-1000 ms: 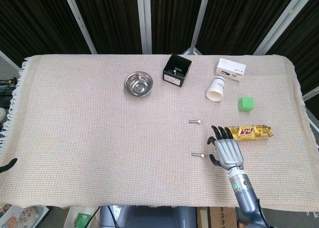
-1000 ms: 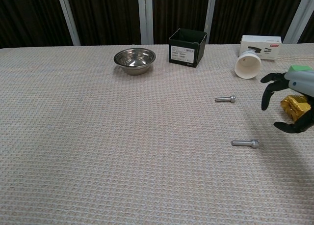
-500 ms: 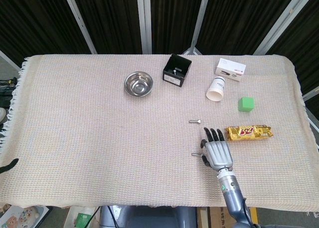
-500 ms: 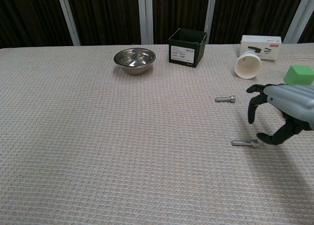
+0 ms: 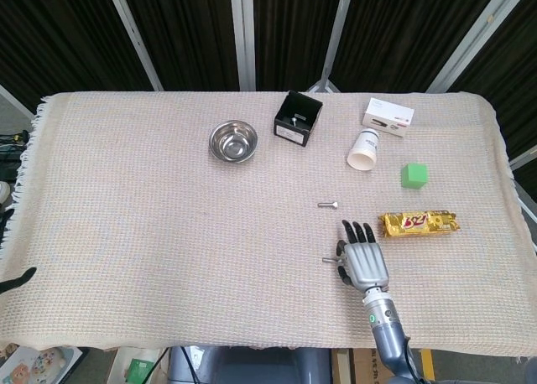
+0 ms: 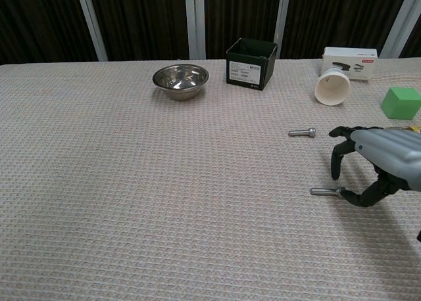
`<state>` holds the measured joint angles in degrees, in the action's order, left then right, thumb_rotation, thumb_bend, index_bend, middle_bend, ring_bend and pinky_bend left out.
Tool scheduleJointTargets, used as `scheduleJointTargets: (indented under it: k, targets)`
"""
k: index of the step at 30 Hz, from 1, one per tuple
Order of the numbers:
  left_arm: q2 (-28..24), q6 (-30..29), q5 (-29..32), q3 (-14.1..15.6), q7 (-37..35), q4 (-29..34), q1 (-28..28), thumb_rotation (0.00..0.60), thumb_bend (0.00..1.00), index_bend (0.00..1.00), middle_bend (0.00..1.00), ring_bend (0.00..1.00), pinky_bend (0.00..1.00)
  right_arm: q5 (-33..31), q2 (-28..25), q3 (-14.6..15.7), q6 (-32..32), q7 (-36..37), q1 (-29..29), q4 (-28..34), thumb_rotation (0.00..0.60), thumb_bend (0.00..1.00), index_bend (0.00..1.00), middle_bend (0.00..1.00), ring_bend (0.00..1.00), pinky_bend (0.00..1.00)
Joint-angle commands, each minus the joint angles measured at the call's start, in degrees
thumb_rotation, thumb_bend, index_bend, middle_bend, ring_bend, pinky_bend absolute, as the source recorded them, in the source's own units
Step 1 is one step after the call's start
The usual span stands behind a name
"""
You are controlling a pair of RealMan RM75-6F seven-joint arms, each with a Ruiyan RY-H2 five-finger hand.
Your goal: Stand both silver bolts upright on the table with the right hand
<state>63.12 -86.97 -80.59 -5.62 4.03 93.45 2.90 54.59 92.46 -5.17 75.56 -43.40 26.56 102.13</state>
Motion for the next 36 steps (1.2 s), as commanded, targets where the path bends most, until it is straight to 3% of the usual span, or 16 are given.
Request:
scheduleJointTargets:
  k: [1, 18, 36]
  targets:
    - [0.2, 0.4, -0.2, 0.0, -0.2, -0.5, 0.3, 0.600, 0.01, 0.10, 0.02, 0.00, 0.00, 0.4, 1.1, 0.3, 0.1, 0.2, -0.1, -1.0, 0.600, 0.37, 0.49, 0.07, 0.01, 0.00]
    - [0.3, 0.2, 0.1, -0.1, -1.0, -0.9, 0.4, 0.600, 0.01, 0.10, 0.02, 0.00, 0.00, -0.3, 6.3, -0.9, 0.5, -2.5, 1.1, -4.2, 0.600, 0.37, 0.51, 0.07, 0.01, 0.00]
    - [0.3, 0.2, 0.2, -0.2, -0.9, -1.0, 0.4, 0.600, 0.01, 0.10, 0.02, 0.00, 0.00, -2.1, 7.3, -2.0, -0.1, -3.7, 2.0, -5.3, 0.600, 0.37, 0.54, 0.07, 0.01, 0.00]
